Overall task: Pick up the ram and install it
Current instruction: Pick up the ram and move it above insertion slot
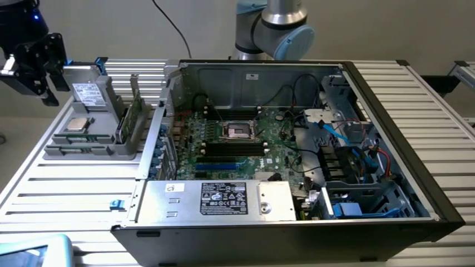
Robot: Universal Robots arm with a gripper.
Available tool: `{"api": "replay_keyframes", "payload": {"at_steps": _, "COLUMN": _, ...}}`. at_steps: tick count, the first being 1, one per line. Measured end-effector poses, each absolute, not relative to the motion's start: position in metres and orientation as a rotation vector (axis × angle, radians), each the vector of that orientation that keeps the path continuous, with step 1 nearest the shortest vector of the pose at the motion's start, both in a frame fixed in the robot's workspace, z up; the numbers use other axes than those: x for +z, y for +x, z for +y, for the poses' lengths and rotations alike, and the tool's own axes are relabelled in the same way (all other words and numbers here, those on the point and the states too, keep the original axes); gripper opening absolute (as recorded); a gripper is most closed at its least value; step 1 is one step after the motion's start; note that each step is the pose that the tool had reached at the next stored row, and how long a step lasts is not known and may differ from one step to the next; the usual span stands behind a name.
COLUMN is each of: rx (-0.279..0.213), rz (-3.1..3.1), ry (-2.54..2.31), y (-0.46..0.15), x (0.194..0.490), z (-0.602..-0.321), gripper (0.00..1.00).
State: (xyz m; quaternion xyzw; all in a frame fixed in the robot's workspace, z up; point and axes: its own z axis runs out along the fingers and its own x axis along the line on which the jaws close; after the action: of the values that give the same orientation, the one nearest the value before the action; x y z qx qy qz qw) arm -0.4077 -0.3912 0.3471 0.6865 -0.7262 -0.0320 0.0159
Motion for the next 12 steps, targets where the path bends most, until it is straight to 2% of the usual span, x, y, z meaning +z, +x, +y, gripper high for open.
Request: {"api": "replay_keyframes", "payload": {"at_steps": 12, "rx": -0.098, "rz": -2.26, "ry": 2.136, "y": -0.409, "x": 0.325, "z": -0.388, "gripper": 0.49}}
